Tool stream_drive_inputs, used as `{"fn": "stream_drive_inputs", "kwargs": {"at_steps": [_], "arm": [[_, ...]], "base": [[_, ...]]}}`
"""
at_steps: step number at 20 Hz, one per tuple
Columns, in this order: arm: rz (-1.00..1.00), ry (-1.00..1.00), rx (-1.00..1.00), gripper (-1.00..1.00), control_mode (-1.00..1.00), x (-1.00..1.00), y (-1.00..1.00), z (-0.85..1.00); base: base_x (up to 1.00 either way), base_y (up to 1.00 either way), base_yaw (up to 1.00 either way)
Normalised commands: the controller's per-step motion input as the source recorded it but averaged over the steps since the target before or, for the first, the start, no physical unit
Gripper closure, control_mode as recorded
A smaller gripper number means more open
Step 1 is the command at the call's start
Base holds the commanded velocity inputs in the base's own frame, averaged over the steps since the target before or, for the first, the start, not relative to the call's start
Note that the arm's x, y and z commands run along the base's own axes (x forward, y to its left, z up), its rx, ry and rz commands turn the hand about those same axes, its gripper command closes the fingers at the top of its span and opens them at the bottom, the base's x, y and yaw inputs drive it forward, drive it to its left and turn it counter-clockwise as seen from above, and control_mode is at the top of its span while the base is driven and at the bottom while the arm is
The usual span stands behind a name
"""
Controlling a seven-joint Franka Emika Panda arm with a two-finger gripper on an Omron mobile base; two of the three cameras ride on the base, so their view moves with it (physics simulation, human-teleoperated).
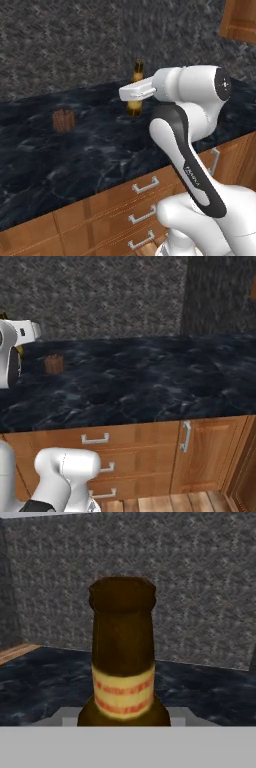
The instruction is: Open the cabinet directly in front. Then move the beer and the mug to the dining counter with the jar on it.
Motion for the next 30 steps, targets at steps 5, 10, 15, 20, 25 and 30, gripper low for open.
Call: {"fn": "stream_drive_inputs", "kwargs": {"at_steps": [5, 10, 15, 20, 25, 30], "arm": [[0.0, 0.0, 0.0, 1.0, 1.0, 0.0, 0.0, 0.0], [0.0, 0.0, 0.0, 1.0, 1.0, 0.0, 0.0, 0.0], [0.0, 0.0, 0.0, 1.0, 1.0, 0.0, 0.0, 0.0], [0.01, 0.3, 0.0, 1.0, -1.0, 0.39, 0.0, -0.59], [0.07, 0.41, 0.0, 1.0, -1.0, 0.36, -0.07, -0.75], [0.1, 0.21, -0.06, 1.0, -1.0, 0.26, 0.01, -0.73]], "base": [[0.21, 0.0, -0.16], [0.19, 0.0, 0.0], [0.4, 0.0, 0.0], [0.0, 0.0, 0.0], [0.0, 0.0, 0.0], [0.0, 0.0, 0.0]]}}
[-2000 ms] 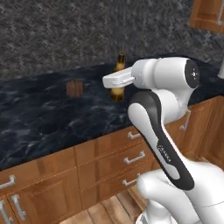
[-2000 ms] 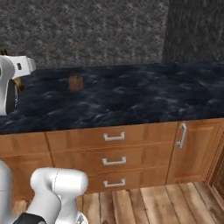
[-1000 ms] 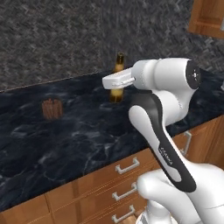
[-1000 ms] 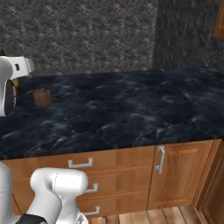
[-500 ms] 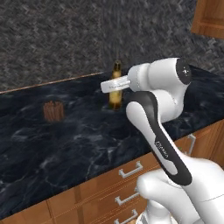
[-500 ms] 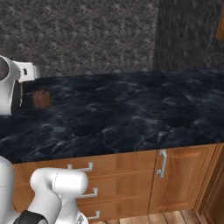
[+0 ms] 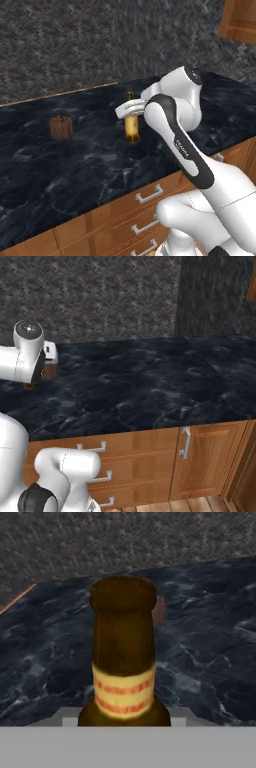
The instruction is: Open the cabinet directly in front. Then move the beer and the mug to the dining counter with the jar on it.
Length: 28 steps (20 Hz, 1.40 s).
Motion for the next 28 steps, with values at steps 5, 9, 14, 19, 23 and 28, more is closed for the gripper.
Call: {"fn": "stream_drive_inputs", "kwargs": {"at_steps": [5, 9, 14, 19, 23, 28], "arm": [[0.09, -0.07, -0.06, 1.0, -1.0, 0.26, 0.02, -0.36], [0.02, -0.16, -0.03, 1.0, -1.0, 0.57, 0.11, -0.27], [0.0, -0.08, 0.0, 1.0, -1.0, 0.94, 0.02, -0.29], [0.0, -0.02, 0.0, 1.0, -1.0, 1.0, 0.04, -0.29], [0.02, 0.0, 0.0, 1.0, -1.0, 0.93, 0.19, -0.4], [0.06, 0.0, -0.02, 1.0, -1.0, 0.55, 0.23, -0.69]], "base": [[0.0, 0.0, 0.0], [0.0, 0.0, 0.0], [0.0, 0.0, 0.0], [0.0, 0.0, 0.0], [0.0, 0.0, 0.0], [0.0, 0.0, 0.0]]}}
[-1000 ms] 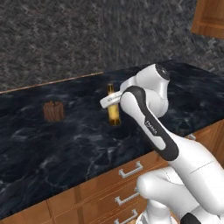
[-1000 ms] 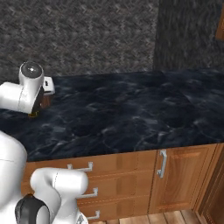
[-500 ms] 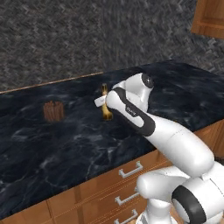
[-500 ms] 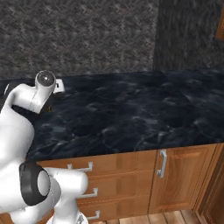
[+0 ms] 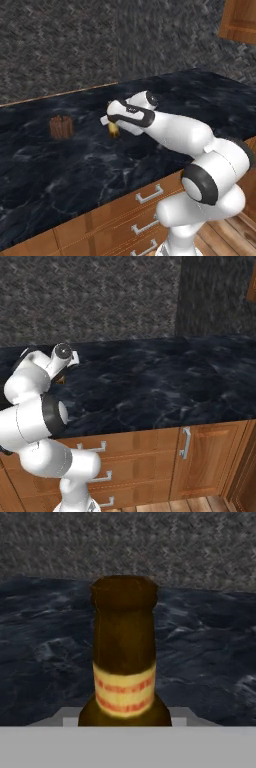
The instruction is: Open the cabinet directly in front. Then move the beer and the mug to the dining counter with the jar on it.
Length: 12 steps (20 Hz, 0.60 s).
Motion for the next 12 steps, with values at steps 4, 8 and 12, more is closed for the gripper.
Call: {"fn": "stream_drive_inputs", "kwargs": {"at_steps": [4, 8, 12], "arm": [[0.06, 0.0, -0.01, 1.0, -1.0, 0.18, 0.07, -0.66], [0.06, 0.0, 0.01, 1.0, -1.0, 0.03, 0.0, -0.52], [0.06, 0.0, 0.04, 1.0, -1.0, 0.0, 0.0, -0.25]], "base": [[0.0, 0.0, 0.0], [0.0, 0.0, 0.0], [0.0, 0.0, 0.0]]}}
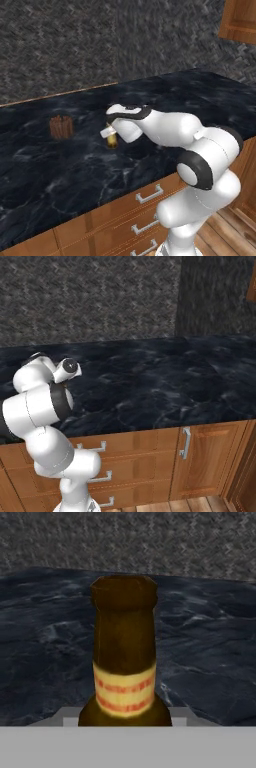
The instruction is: Open the cabinet directly in front. Then move the beer and the mug to the dining counter with the jar on it.
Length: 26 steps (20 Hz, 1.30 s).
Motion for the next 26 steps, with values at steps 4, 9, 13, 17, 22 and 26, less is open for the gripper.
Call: {"fn": "stream_drive_inputs", "kwargs": {"at_steps": [4, 9, 13, 17, 22, 26], "arm": [[0.0, 0.01, 0.01, 1.0, -1.0, 0.0, 0.0, -0.09], [0.0, -0.01, 0.1, 1.0, -1.0, 0.0, 0.0, -0.24], [0.0, 0.0, 0.09, 1.0, -1.0, 0.0, 0.0, -0.08], [0.0, -0.02, 0.07, 1.0, -1.0, 0.0, 0.0, -0.14], [0.0, -0.01, 0.0, 1.0, -1.0, 0.0, 0.0, -0.03], [0.0, 0.0, 0.0, 1.0, -1.0, 0.0, 0.0, 0.0]], "base": [[0.0, 0.0, 0.0], [0.0, 0.0, 0.0], [0.0, 0.0, 0.0], [0.0, 0.0, 0.0], [0.0, 0.0, 0.0], [0.0, 0.0, 0.0]]}}
